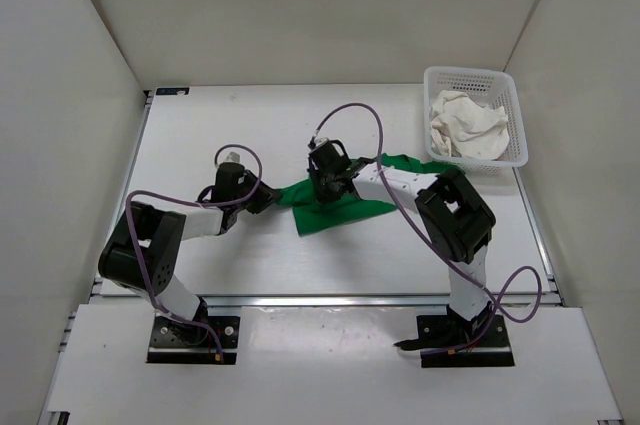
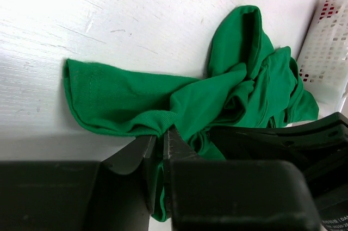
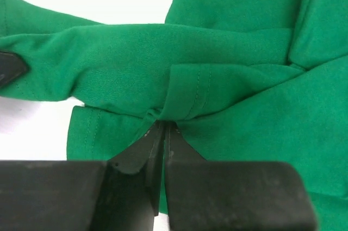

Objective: Fold and stack the t-shirts
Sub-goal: Flatten out the tshirt

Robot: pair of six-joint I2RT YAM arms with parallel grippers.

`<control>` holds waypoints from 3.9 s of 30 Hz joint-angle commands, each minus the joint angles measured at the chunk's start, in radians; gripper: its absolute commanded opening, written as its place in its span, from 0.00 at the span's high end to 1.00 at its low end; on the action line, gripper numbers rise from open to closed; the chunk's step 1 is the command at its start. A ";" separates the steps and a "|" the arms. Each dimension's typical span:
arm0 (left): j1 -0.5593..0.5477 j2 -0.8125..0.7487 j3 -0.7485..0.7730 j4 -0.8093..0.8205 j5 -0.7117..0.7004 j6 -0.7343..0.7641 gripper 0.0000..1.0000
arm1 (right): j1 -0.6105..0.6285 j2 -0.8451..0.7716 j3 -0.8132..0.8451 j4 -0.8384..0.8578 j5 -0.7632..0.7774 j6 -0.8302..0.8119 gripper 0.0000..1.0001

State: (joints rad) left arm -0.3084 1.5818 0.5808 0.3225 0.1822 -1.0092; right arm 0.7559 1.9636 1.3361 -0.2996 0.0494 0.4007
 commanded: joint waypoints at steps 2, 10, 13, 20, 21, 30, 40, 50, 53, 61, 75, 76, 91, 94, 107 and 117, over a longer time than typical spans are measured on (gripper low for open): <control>0.002 -0.052 0.053 -0.017 -0.012 0.030 1.00 | 0.005 -0.121 0.029 -0.041 0.061 -0.002 1.00; 0.099 -0.198 0.312 -0.164 0.042 0.084 1.00 | -0.131 -0.479 0.165 -0.189 0.092 -0.094 1.00; 0.213 -0.244 0.434 -0.191 0.124 0.057 1.00 | -0.205 -0.574 0.300 -0.239 0.121 -0.141 1.00; 0.393 -0.312 0.675 -0.278 0.220 0.037 1.00 | -0.181 -0.605 0.707 -0.395 0.286 -0.249 1.00; 0.399 -0.331 0.704 -0.295 0.209 0.053 1.00 | -0.153 -0.597 0.775 -0.406 0.323 -0.282 1.00; 0.385 -0.318 0.746 -0.419 0.072 0.186 1.00 | -0.420 -0.588 0.675 -0.319 -0.041 -0.199 1.00; 0.359 0.125 1.042 -0.428 0.112 0.150 1.00 | -0.555 0.000 1.147 -0.277 -0.210 -0.134 0.99; 0.391 -0.072 1.128 -0.353 0.028 0.179 1.00 | -0.437 -0.310 1.048 -0.094 -0.073 -0.301 1.00; 0.364 -0.134 1.042 -0.341 -0.070 0.265 1.00 | -0.432 -0.402 0.861 -0.128 -0.059 -0.289 1.00; 0.335 -0.494 0.168 -0.146 -0.301 0.297 0.39 | -0.399 -0.935 -0.347 0.085 -0.077 -0.064 1.00; 0.284 -0.665 -0.074 -0.398 -0.403 0.314 0.34 | -0.490 -1.278 -0.825 -0.159 -0.242 0.124 0.74; 0.304 -0.636 -0.081 -0.348 -0.368 0.301 0.40 | -0.518 -1.267 -0.825 -0.147 -0.255 0.119 0.73; 0.390 -0.128 0.045 -0.243 -0.219 0.120 0.47 | -0.359 -1.197 -0.848 -0.018 -0.209 0.136 0.76; 0.407 -0.060 0.056 -0.204 -0.185 0.077 0.50 | -0.369 -1.201 -0.851 -0.018 -0.220 0.130 0.76; 0.399 0.090 0.113 -0.158 -0.199 0.024 0.71 | -0.369 -1.181 -0.819 -0.013 -0.230 0.127 0.75; 0.396 -0.008 0.185 -0.212 -0.216 0.121 1.00 | -0.376 -1.123 -0.775 -0.104 -0.126 0.107 0.70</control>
State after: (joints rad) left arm 0.0952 1.6627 0.7132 0.1345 -0.0151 -0.9451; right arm 0.3767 0.8223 0.5022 -0.3786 -0.1402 0.5217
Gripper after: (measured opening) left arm 0.017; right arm 0.290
